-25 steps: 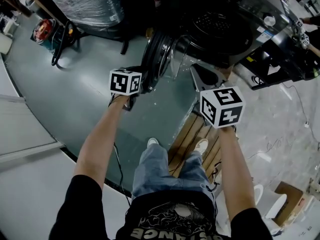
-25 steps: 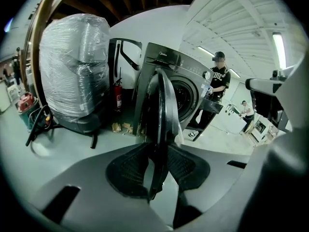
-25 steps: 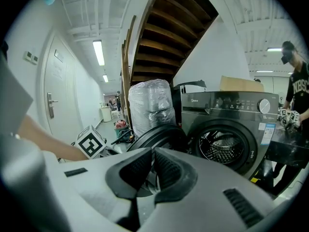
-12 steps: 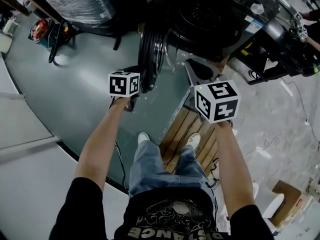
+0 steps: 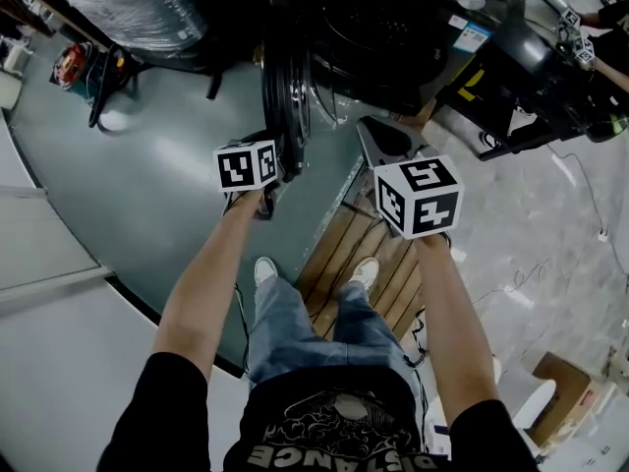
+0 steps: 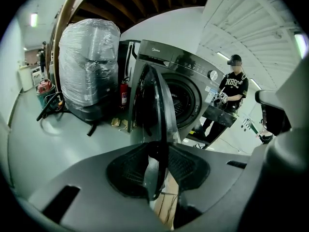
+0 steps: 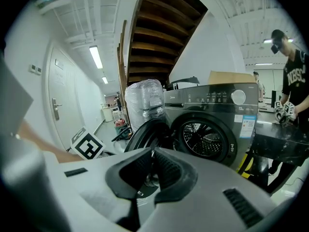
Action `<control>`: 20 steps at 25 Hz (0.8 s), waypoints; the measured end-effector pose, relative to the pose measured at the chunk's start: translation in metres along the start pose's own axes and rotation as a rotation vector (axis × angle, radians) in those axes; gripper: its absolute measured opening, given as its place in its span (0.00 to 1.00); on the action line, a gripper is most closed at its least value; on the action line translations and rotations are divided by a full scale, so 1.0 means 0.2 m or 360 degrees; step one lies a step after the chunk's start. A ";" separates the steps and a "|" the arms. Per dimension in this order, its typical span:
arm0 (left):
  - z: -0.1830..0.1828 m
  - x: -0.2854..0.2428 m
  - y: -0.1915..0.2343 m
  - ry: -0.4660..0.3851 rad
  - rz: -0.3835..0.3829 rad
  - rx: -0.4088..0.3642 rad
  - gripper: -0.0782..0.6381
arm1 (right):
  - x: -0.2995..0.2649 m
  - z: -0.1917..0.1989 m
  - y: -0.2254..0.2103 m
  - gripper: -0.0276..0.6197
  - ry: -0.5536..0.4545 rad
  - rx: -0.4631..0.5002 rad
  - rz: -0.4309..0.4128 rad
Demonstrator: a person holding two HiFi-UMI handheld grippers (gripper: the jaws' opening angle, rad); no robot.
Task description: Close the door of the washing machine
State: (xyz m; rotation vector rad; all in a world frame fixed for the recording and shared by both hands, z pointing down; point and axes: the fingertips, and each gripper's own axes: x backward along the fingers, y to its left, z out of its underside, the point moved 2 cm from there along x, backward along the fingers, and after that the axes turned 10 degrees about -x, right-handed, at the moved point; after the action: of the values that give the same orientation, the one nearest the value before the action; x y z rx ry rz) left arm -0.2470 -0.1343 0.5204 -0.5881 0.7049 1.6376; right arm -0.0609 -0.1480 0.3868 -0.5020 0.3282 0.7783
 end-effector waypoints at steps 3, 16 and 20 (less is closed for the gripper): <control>-0.02 -0.03 -0.09 0.0006 -0.0029 0.0047 0.28 | 0.04 0.00 -0.07 0.08 -0.0003 -0.0004 0.0002; -0.12 -0.21 -0.42 0.0022 0.0014 0.0235 0.31 | 0.17 0.00 -0.43 0.08 -0.0020 -0.0073 0.0030; -0.14 -0.26 -0.50 0.0013 0.0029 0.0289 0.33 | 0.18 0.00 -0.52 0.08 -0.0026 -0.0096 0.0033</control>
State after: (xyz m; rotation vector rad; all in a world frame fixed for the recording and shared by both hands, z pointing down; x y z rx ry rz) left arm -0.1386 -0.1786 0.5249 -0.4589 0.8568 1.5687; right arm 0.0407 -0.1899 0.4028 -0.5495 0.2961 0.8140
